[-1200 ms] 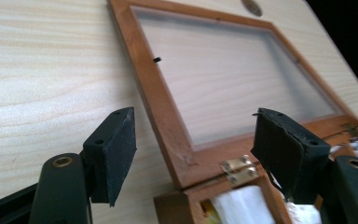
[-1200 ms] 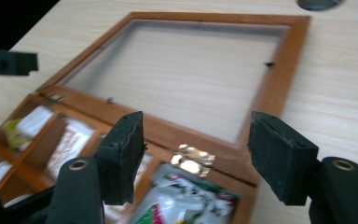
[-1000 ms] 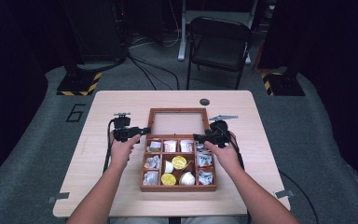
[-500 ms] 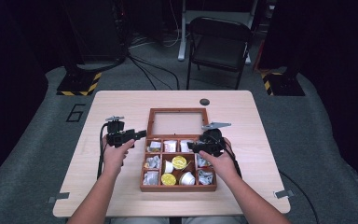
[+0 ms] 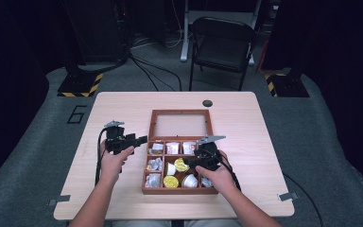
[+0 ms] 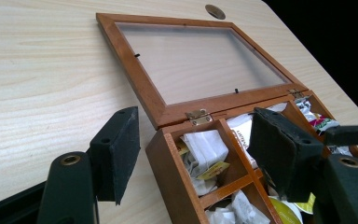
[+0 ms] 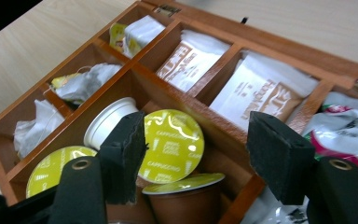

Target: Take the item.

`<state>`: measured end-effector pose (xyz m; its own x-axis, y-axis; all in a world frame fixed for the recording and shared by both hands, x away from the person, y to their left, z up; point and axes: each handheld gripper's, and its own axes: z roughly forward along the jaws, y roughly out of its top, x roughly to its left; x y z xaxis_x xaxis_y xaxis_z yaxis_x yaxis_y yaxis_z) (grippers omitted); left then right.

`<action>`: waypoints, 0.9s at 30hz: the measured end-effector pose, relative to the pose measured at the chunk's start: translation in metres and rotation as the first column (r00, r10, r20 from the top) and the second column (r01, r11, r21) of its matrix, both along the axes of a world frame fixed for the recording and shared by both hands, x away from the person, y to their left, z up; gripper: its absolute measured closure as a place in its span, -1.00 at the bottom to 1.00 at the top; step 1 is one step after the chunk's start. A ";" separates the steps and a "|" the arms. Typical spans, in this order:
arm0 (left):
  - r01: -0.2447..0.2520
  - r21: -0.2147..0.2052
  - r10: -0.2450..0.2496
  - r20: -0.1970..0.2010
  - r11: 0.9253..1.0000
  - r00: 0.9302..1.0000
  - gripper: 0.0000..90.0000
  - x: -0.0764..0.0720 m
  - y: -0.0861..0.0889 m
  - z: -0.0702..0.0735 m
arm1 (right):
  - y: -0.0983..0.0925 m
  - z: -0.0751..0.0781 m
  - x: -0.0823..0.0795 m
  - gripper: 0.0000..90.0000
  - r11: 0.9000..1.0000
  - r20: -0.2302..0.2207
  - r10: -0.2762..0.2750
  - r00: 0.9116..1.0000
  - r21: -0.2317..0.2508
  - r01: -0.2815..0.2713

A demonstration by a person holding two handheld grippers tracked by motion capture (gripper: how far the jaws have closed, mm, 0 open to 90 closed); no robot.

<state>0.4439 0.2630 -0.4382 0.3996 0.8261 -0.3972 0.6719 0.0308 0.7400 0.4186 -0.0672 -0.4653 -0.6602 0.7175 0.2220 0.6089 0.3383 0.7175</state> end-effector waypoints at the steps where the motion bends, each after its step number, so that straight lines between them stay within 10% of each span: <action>1: -0.005 -0.001 0.005 0.002 1.000 1.000 -0.26 0.000 0.000 0.000 | 0.001 -0.001 -0.001 -0.17 1.000 0.002 0.007 1.000 0.003 -0.007; 27: -0.002 0.001 0.002 0.035 1.000 0.999 -0.26 -0.007 -0.002 0.004 | 0.025 -0.019 0.000 -0.19 0.997 -0.098 0.052 0.994 -0.057 -0.057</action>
<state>0.4373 0.2614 -0.4346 0.4115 0.8273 -0.3823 0.6458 0.0313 0.7629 0.4186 -0.0420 -0.4839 -0.6762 0.6949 0.2446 0.6538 0.4131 0.6339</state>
